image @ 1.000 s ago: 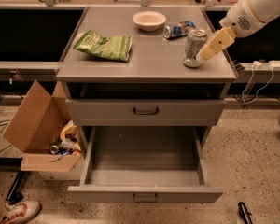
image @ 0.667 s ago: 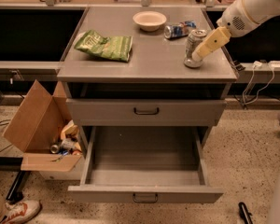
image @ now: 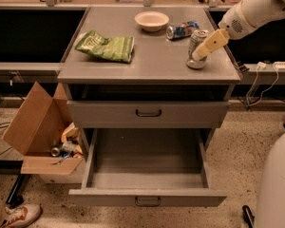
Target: Place 7up can into middle drawer
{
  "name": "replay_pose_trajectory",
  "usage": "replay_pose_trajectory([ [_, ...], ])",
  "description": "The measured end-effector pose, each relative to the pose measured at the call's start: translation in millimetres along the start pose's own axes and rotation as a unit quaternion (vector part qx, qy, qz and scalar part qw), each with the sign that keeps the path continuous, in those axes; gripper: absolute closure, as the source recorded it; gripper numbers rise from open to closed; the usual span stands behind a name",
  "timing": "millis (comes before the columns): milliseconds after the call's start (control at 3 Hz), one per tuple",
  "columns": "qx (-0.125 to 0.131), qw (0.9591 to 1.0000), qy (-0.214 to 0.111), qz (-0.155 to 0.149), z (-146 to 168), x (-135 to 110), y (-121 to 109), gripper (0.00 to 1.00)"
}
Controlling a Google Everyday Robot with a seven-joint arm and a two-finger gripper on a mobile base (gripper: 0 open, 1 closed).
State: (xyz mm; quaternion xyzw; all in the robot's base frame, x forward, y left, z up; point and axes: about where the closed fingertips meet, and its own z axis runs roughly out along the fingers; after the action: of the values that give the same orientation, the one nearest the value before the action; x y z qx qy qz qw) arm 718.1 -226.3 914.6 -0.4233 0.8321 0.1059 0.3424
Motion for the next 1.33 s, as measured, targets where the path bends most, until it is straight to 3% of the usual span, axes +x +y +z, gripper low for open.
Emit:
replay_pose_trajectory([
  [667, -0.004, 0.9999, -0.014, 0.002, 21.5, -6.7, -8.5, 0.47],
  [1000, -0.007, 0.9998, -0.015, -0.005, 16.8, -8.1, -3.8, 0.78],
  [1333, -0.021, 0.9984, -0.023, -0.048, -12.2, -15.3, 27.9, 0.99],
])
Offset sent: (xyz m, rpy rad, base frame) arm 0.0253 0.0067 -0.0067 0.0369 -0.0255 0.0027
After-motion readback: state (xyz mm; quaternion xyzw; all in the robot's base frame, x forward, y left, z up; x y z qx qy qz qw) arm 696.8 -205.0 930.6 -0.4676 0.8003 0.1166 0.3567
